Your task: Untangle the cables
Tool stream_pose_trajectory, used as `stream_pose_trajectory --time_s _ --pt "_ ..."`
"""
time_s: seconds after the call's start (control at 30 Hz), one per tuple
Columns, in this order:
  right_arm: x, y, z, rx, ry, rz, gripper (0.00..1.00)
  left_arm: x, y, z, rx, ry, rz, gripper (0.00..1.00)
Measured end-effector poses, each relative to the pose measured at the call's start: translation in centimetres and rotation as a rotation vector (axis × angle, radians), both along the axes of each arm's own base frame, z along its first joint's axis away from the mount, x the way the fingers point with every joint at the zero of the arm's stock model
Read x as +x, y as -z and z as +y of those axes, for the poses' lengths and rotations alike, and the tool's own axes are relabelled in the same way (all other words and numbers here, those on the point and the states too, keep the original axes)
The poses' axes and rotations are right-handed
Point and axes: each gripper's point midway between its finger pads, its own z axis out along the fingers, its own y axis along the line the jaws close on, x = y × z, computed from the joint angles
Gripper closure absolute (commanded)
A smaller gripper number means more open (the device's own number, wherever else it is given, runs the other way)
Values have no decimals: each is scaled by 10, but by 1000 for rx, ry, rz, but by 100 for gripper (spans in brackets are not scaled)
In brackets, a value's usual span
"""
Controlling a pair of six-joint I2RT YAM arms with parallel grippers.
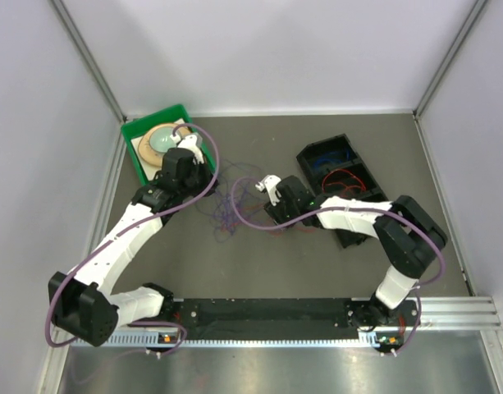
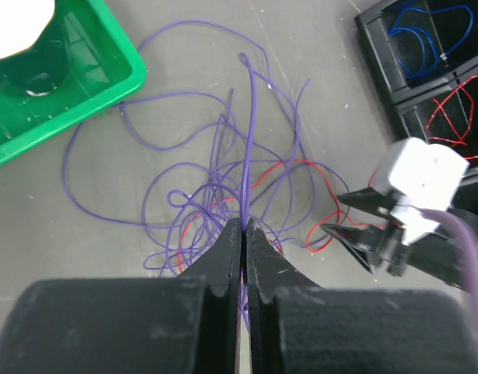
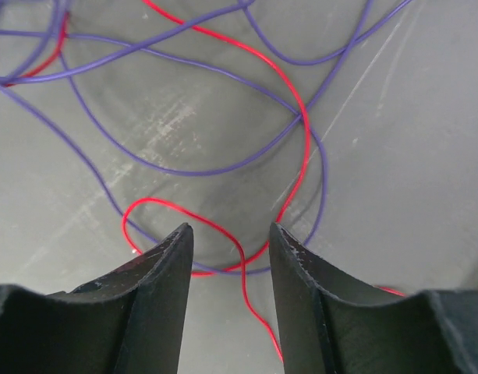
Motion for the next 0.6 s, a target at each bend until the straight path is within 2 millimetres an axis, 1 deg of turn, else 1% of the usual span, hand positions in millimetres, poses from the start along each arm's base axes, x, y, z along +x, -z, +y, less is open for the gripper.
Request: stream_pose_trajectory --time_s 0.03,0.07,0.1,0.13,0.17,0.33,0.4,0.47,0.53,0.6 --pt "0 4 -1 -13 -3 9 57 0 0 -1 -2 4 0 100" --pt "0 7 -1 -23 -1 14 62 0 -1 -1 -5 7 -1 100" --pt "2 8 -1 -26 2 14 70 0 -1 -2 -7 10 -1 100" --pt "4 8 0 -26 5 9 79 0 -1 -2 -9 12 -2 100" --pt "5 7 1 -22 8 3 99 -1 -1 -3 -10 14 -1 100" --pt "15 -1 6 12 58 -27 100 -1 -1 -3 -10 13 -1 100" --pt "18 -7 7 35 84 -40 100 0 -1 -2 -7 9 -2 100" --pt "18 -24 6 71 103 -64 100 1 -1 0 -5 2 -2 100" --pt "17 -55 4 125 118 -106 100 2 0 2 -4 -5 -2 100" --pt "16 -105 3 214 126 -180 100 3 4 3 0 -10 6 100"
